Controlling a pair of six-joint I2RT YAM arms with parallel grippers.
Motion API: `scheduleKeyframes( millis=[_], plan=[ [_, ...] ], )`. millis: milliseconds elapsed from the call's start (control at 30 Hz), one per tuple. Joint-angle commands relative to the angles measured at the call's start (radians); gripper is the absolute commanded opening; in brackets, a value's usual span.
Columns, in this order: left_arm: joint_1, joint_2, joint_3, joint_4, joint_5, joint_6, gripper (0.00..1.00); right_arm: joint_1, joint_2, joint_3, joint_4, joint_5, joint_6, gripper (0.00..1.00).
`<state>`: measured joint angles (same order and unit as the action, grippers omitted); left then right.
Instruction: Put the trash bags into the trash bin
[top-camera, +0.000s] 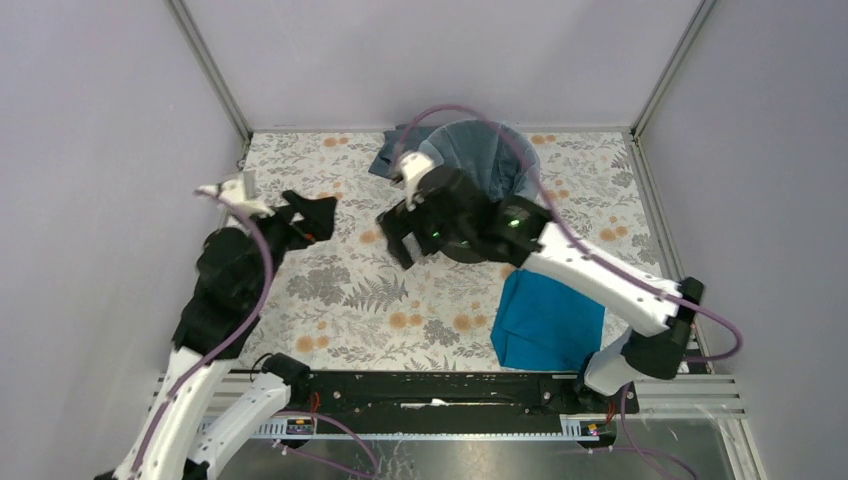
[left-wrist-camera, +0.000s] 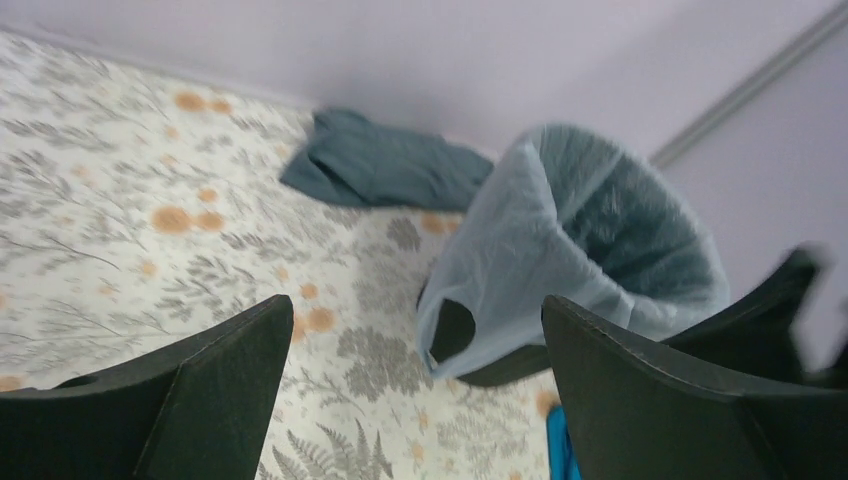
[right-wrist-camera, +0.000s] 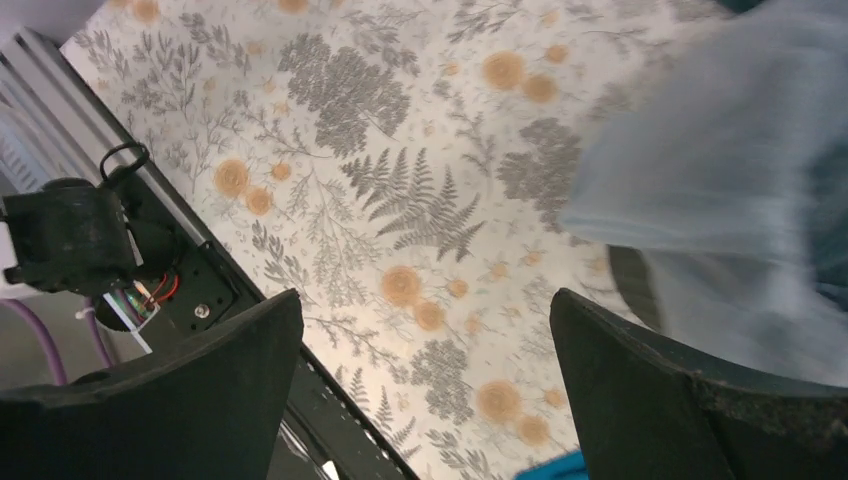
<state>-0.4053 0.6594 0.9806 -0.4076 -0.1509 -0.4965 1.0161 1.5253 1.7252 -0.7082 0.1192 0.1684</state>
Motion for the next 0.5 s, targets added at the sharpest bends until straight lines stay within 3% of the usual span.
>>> scheduleKeyframes(
  millis=[0, 167, 367, 467],
  plan=[
    [0.006, -0.14, 0.013, 0.02, -0.215, 0.046, 0.99, 0.066, 0.135, -0.072, 0.117, 0.066, 0.048, 1.0],
    [0.006, -0.208, 0.007, 0.024, -0.252, 0.072, 0.99, 0.079, 0.327, -0.093, 0.224, 0.108, 0.017, 1.0],
    [0.007, -0.214, -0.002, 0.031, -0.26, 0.099, 0.99, 0.077, 0.558, 0.01, 0.217, 0.398, -0.083, 1.0],
    [0.006, -0.205, -0.005, 0.037, -0.247, 0.102, 0.99, 0.064, 0.594, -0.037, 0.278, 0.494, -0.138, 1.0]
  ],
)
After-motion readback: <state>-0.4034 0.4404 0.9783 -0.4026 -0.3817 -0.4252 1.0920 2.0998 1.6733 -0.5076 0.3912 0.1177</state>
